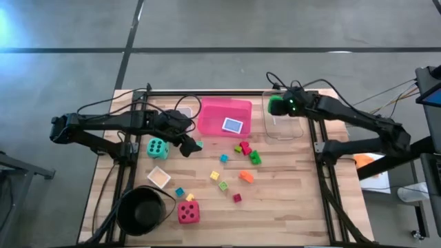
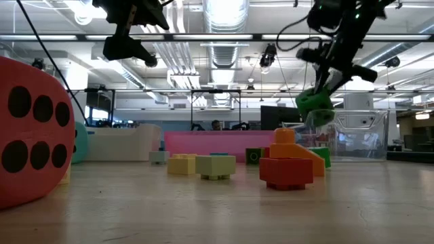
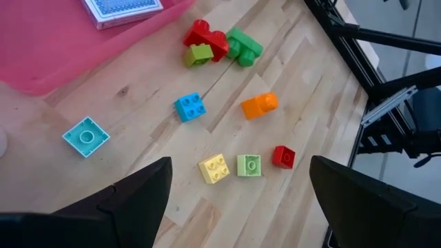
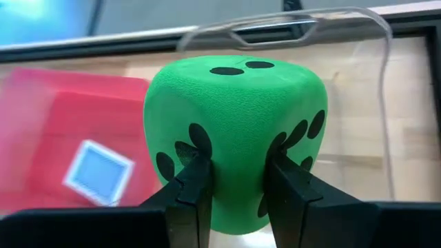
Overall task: Pick & Place Toys
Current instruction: Put the green dice into the transparent bin
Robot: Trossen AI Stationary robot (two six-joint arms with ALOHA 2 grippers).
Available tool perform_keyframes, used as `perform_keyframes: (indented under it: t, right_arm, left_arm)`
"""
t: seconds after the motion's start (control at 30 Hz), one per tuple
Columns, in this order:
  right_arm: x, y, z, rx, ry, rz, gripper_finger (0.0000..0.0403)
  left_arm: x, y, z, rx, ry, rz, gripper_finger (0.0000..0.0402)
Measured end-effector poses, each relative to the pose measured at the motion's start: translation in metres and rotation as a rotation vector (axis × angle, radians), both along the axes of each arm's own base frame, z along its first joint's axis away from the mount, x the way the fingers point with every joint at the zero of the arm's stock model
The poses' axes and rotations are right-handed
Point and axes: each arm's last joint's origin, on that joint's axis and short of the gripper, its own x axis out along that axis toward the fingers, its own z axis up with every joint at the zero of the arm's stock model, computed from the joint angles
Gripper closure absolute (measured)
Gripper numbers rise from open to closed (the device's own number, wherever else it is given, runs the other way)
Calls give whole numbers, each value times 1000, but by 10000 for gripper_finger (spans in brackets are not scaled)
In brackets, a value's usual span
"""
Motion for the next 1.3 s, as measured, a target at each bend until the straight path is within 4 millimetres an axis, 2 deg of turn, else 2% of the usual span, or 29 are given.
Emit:
perform_keyframes:
  t: [0.27,0.47,0.7,0.87,1.07,1.3]
  right_arm:
    - [10,-31,-22,75,103,-22,326]
    - [29,-48,-25,103,174,38,326]
    - [46,-62,-31,178,420,103,328]
    - [60,-74,-31,178,490,168,328]
    - [70,-81,-38,219,577,240,330]
    - [77,-76,-48,224,666,314,330]
  left_arm:
    - [0,0,0,-7,2,23,55]
    - [0,0,0,-9,2,31,55]
    - [0,1,0,-13,3,39,55]
    - [0,1,0,-15,3,42,55]
    - [0,1,0,-15,4,42,55]
    - [0,1,0,-15,4,42,55]
